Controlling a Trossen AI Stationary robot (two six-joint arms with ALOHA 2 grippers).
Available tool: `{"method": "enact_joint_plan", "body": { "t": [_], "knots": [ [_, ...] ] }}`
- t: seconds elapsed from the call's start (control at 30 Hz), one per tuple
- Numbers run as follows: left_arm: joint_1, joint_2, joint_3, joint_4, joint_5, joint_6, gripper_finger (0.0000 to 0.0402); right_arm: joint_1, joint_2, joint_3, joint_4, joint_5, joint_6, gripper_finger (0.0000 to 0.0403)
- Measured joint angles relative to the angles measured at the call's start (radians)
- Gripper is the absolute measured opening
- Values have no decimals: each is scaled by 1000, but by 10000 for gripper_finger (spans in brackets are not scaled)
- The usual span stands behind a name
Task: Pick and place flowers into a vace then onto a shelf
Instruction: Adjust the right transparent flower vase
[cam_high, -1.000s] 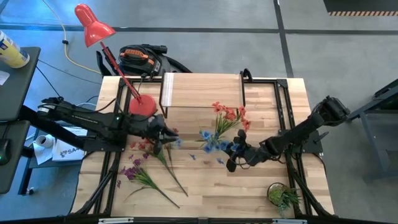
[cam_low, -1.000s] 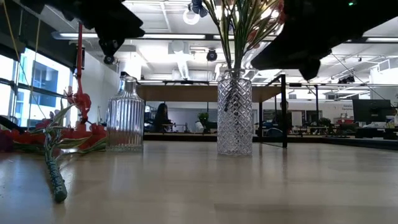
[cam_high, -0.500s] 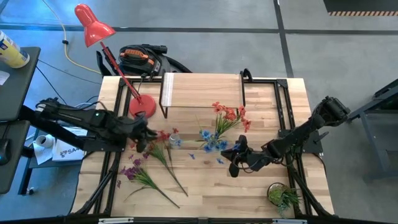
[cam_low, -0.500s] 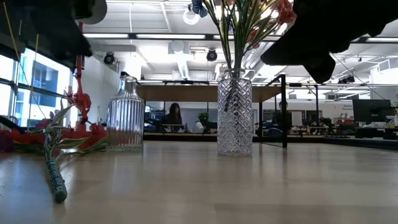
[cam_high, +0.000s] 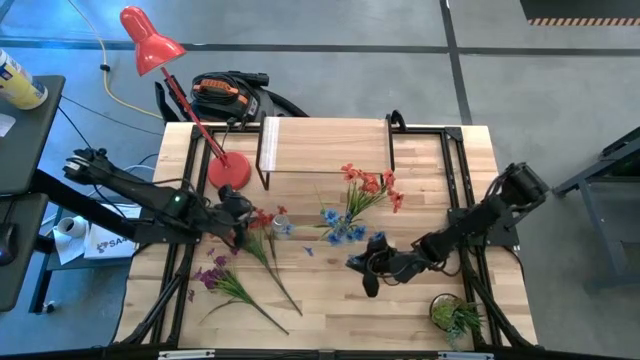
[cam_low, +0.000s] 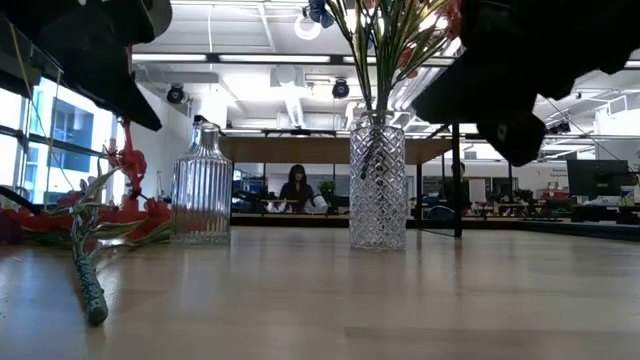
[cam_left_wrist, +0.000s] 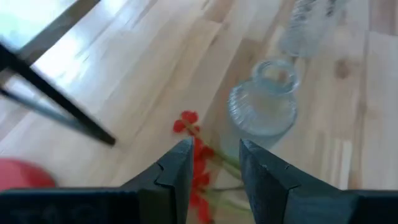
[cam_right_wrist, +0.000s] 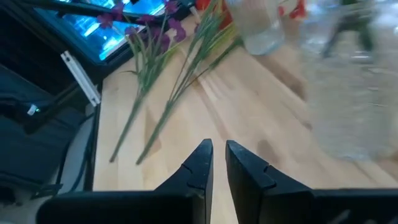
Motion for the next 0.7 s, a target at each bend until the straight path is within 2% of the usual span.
{"method": "enact_joint_plan", "body": {
  "t": [0.13,0.27,0.37,0.53,0.6,0.7],
  "knots": [
    [0,18,0,42,25,28,156,0,54,67,-65,-17,-36,35],
    [0,8,2,25,44,24,147,-1,79,109,-152,-8,24,35],
    [0,-20,17,4,110,23,142,-2,79,129,-154,3,66,34],
    [0,-62,33,2,201,22,140,-37,68,189,-137,74,272,23],
    [0,-84,34,3,217,18,140,-59,65,222,-138,88,294,18],
    [0,-112,34,1,219,2,140,-69,63,290,-140,169,260,8]
  ]
}}
